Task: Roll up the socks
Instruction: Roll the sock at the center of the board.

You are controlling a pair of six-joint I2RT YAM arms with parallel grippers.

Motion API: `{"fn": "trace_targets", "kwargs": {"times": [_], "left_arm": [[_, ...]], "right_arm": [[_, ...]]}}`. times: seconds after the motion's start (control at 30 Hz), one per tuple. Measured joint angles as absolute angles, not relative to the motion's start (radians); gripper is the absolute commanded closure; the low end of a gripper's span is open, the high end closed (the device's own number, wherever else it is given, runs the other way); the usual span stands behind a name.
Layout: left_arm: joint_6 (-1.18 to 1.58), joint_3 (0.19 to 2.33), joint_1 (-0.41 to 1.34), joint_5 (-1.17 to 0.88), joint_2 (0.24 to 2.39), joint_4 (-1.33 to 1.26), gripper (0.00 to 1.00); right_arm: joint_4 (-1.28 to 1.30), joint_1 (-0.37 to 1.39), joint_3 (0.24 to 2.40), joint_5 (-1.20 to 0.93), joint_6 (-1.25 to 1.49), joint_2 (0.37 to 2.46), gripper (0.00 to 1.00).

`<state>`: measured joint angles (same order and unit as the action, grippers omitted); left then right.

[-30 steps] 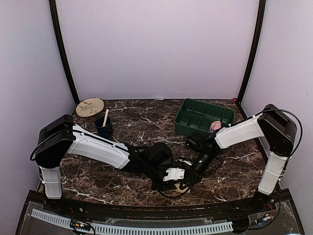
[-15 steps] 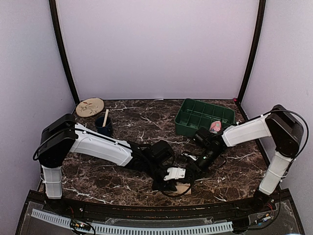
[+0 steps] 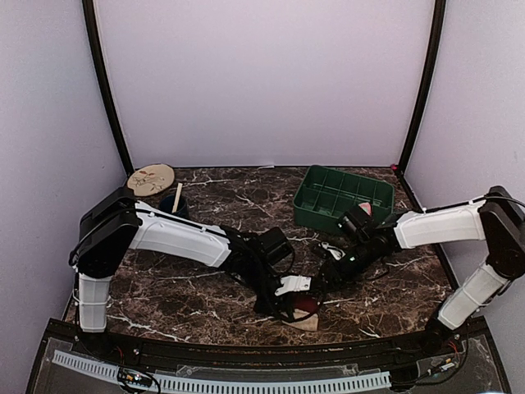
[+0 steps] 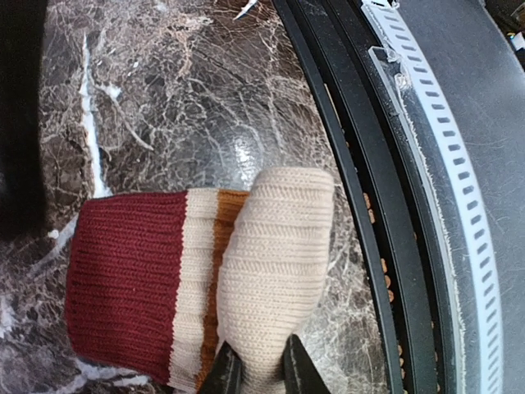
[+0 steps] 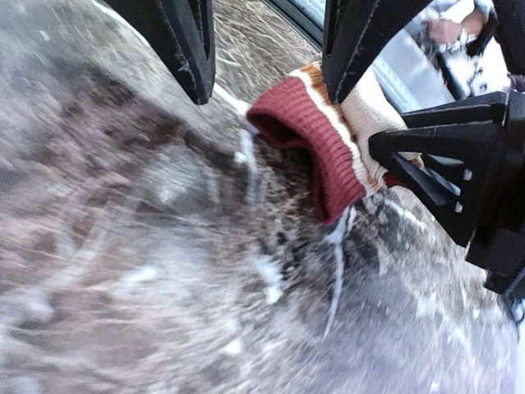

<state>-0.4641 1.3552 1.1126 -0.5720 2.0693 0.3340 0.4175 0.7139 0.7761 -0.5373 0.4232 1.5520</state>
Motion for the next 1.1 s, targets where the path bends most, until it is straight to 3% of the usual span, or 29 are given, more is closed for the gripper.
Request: {"fn": "trace_targets", "kwargs": {"times": [0.43, 1.1], "left_arm": [[-0.441, 1.475, 1.05, -0.734, 2.163, 0.495, 0.83], [-0.434, 1.576, 1.016, -0.864, 2.254, 0.608, 0.83]], "right_arm": [[0.377, 0.743, 0.672, -0.208, 0.574, 1.22, 0.6], [0.402, 1.194, 0.63, 0.279, 0.647, 1.085, 0.62]]}}
